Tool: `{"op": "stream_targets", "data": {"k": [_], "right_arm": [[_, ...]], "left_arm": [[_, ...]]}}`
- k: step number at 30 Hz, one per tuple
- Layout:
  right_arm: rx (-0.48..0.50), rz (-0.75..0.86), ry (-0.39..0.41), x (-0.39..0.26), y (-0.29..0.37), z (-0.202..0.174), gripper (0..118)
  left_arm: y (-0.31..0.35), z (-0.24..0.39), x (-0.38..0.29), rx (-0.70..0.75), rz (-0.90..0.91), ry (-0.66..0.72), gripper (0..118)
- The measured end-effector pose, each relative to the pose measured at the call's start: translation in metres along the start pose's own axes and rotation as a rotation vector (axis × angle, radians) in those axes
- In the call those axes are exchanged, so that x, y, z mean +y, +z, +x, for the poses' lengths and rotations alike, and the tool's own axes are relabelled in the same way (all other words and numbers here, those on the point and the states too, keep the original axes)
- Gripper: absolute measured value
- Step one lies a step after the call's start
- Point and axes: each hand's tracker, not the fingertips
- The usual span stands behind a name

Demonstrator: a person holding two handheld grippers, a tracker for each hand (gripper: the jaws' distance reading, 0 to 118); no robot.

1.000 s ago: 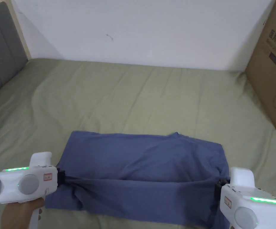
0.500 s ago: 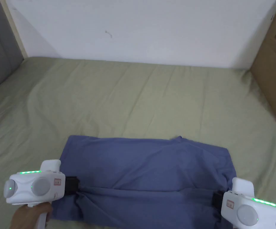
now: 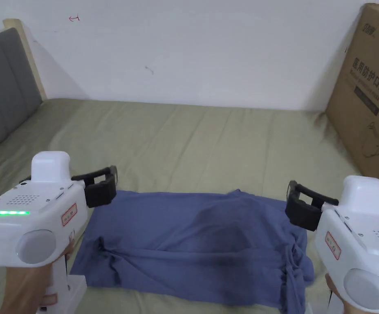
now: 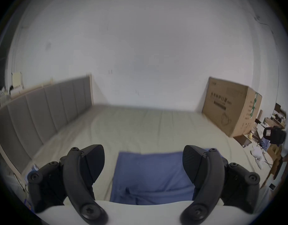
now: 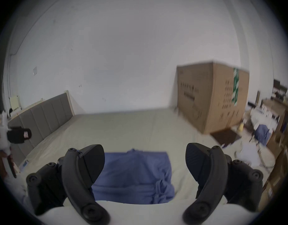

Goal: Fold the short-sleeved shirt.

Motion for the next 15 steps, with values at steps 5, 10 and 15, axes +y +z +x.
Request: {"op": "stream_targets", "data": {"k": [5, 10, 15], "right_arm": [[-0.059, 0.105, 0.086, 0.008, 0.031, -0.015, 11], [-0.046, 0.114, 0.090, 0.008, 0.038, -0.015, 0], [-0.042, 0.110, 0.084, 0.008, 0.037, -0.013, 0]], "left_arm": [[0.038, 0.014, 0.004, -0.013, 0.104, -0.045, 10], [0.044, 0.016, 0.002, -0.042, 0.105, -0.023, 0], [0.034, 0.012, -0.005, -0.032, 0.032, -0.042, 0]]}}
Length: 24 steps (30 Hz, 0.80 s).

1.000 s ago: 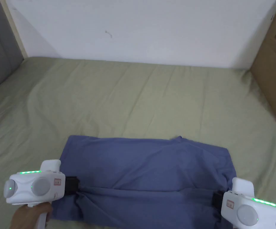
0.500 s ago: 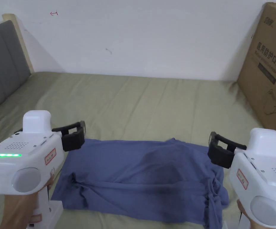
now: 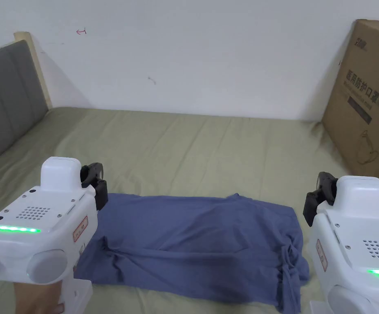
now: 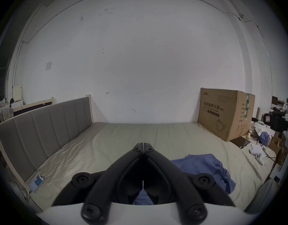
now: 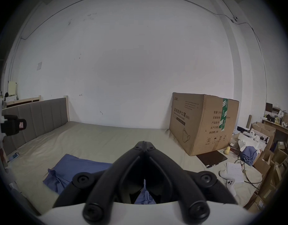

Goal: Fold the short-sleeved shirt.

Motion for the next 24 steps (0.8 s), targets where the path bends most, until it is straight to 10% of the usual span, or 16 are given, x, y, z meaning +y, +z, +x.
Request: {"op": "stream_targets", "data": {"k": [10, 11, 14, 15, 24], "right_arm": [[0.012, -0.071, -0.003, -0.016, -0.018, 0.003, 0], [0.011, -0.080, -0.005, -0.018, -0.019, 0.003, 0], [0.008, -0.114, -0.019, -0.026, -0.030, 0.005, 0], [0.006, -0.124, -0.022, -0.029, -0.031, 0.004, 0], [-0.009, -0.225, -0.017, -0.057, -0.057, 0.006, 0]], "left_arm": [[-0.082, -0.059, -0.083, 0.008, -0.475, 0.142, 0], [-0.090, -0.066, -0.094, 0.033, -0.511, 0.155, 8], [-0.112, -0.086, -0.129, 0.063, -0.663, 0.213, 103], [-0.118, -0.090, -0.141, 0.069, -0.709, 0.222, 115], [-0.141, -0.106, -0.227, 0.164, -0.884, 0.172, 102]]}}
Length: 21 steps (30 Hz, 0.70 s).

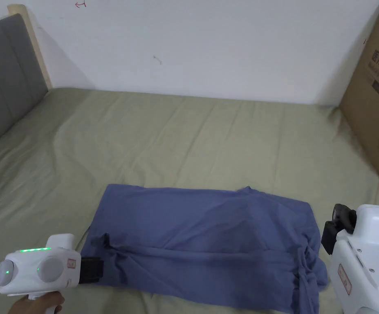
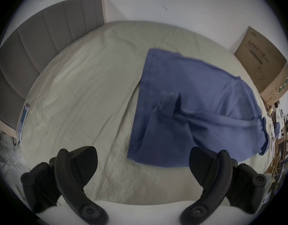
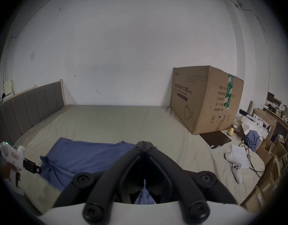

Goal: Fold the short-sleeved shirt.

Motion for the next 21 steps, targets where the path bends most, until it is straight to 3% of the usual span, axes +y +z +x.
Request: {"op": "stream_targets", "data": {"k": [1, 3, 6, 8, 10, 11, 12, 13, 14, 15, 21], "right_arm": [[-0.002, -0.011, 0.000, -0.003, -0.004, 0.001, 0], [-0.007, -0.031, 0.002, -0.008, -0.009, 0.001, 0], [-0.010, -0.080, -0.007, -0.016, -0.019, 0.004, 0], [-0.006, -0.139, -0.029, -0.025, -0.026, 0.008, 0], [0.001, -0.224, -0.048, -0.040, -0.039, 0.014, 3], [0.009, -0.291, -0.053, -0.050, -0.048, 0.018, 20], [0.025, -0.361, -0.061, -0.062, -0.056, 0.021, 48], [0.029, -0.423, -0.071, -0.074, -0.064, 0.024, 68], [0.020, -0.484, -0.079, -0.088, -0.071, 0.025, 86], [0.014, -0.520, -0.090, -0.102, -0.077, 0.026, 96], [0.027, -0.697, -0.101, -0.161, -0.096, 0.021, 92]], "left_arm": [[-0.005, 0.002, -0.001, 0.007, -0.012, -0.002, 86], [-0.011, 0.007, -0.004, 0.014, -0.011, -0.014, 37], [-0.015, 0.018, -0.009, -0.002, -0.026, -0.044, 31], [-0.009, 0.024, -0.007, -0.025, 0.010, -0.064, 7], [-0.006, 0.026, -0.005, -0.021, 0.017, -0.068, 6], [0.000, 0.026, -0.006, -0.038, 0.046, -0.069, 6], [0.009, 0.026, -0.005, -0.045, 0.074, -0.068, 6], [0.017, 0.025, -0.003, -0.048, 0.094, -0.062, 6], [0.024, 0.023, 0.001, -0.063, 0.122, -0.051, 6], [0.029, 0.022, 0.003, -0.071, 0.116, -0.044, 6], [0.045, 0.018, 0.013, -0.094, 0.140, -0.029, 6]]}}
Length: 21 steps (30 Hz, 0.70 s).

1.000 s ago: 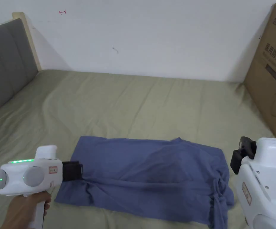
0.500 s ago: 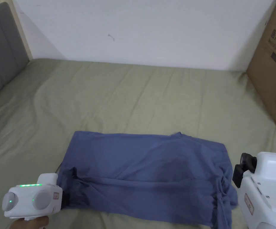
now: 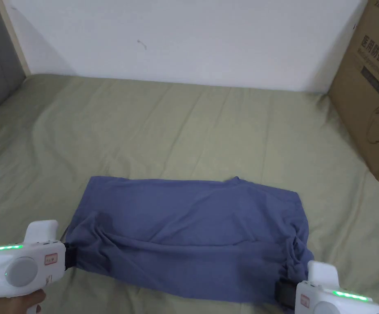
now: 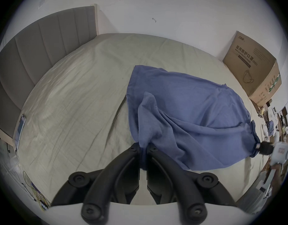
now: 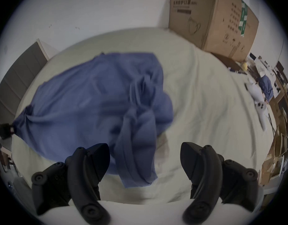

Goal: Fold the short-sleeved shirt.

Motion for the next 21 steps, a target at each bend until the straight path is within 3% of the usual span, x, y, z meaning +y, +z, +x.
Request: {"op": "stream_targets", "data": {"k": [1, 2, 3, 4, 5, 14, 21], "right_arm": [[0.009, -0.010, 0.001, -0.003, -0.003, -0.001, 85], [0.012, -0.010, 0.007, -0.006, -0.004, -0.002, 66], [0.022, -0.004, 0.007, -0.008, -0.006, -0.002, 38], [0.051, -0.004, 0.001, -0.006, -0.005, -0.002, 20], [0.060, -0.001, -0.007, -0.005, -0.001, -0.003, 12], [0.074, 0.145, 0.002, -0.013, 0.074, 0.012, 11], [0.119, 0.073, -0.032, -0.066, 0.092, 0.027, 11]], "left_arm": [[-0.001, 0.000, 0.001, 0.001, 0.001, 0.004, 6], [-0.002, 0.000, 0.001, 0.003, -0.002, 0.004, 6], [-0.002, 0.000, 0.001, 0.003, -0.004, 0.005, 6], [-0.002, 0.000, 0.000, 0.003, -0.004, 0.006, 6], [-0.002, -0.001, 0.000, 0.004, -0.007, 0.007, 6], [0.030, -0.028, -0.018, -0.017, 0.006, 0.061, 6], [0.057, -0.053, -0.075, -0.031, -0.069, 0.106, 6]]}}
